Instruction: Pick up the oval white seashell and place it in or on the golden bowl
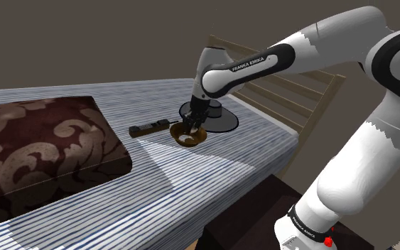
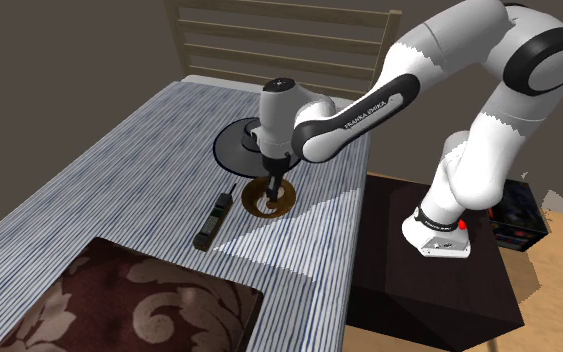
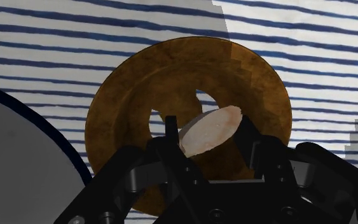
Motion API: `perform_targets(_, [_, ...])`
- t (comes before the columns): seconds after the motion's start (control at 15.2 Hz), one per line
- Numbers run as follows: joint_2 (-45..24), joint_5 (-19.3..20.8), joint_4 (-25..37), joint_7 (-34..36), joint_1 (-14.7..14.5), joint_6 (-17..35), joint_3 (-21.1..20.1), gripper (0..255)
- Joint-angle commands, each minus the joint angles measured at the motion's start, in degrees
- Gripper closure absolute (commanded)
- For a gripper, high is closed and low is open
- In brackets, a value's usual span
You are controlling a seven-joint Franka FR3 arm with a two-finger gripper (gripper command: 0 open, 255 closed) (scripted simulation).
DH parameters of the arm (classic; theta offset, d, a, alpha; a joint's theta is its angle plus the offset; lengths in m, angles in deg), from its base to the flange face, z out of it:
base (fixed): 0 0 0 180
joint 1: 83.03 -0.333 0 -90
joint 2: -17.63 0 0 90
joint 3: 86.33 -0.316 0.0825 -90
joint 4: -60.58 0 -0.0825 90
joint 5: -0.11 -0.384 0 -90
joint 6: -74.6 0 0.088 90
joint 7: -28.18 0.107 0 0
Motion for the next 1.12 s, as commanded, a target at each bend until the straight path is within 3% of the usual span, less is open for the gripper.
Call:
perform_targets(0.0, [-0.7,0.1,-0.7,0.1,0.0,1.4,0.0,255])
perform_targets(0.46, [-0.7,0.1,-0.7,0.1,0.0,1.4,0.0,255])
perform_targets(0.53, [-0.7,0.1,-0.7,0.1,0.0,1.4,0.0,0])
perform_targets(0.86, [-0.7,0.1,-0.7,0.1,0.0,1.4,0.0,0])
perform_targets(1.06, [2.5,-0.4,2.0,-0.4,0.2,-4.4,0.2,0])
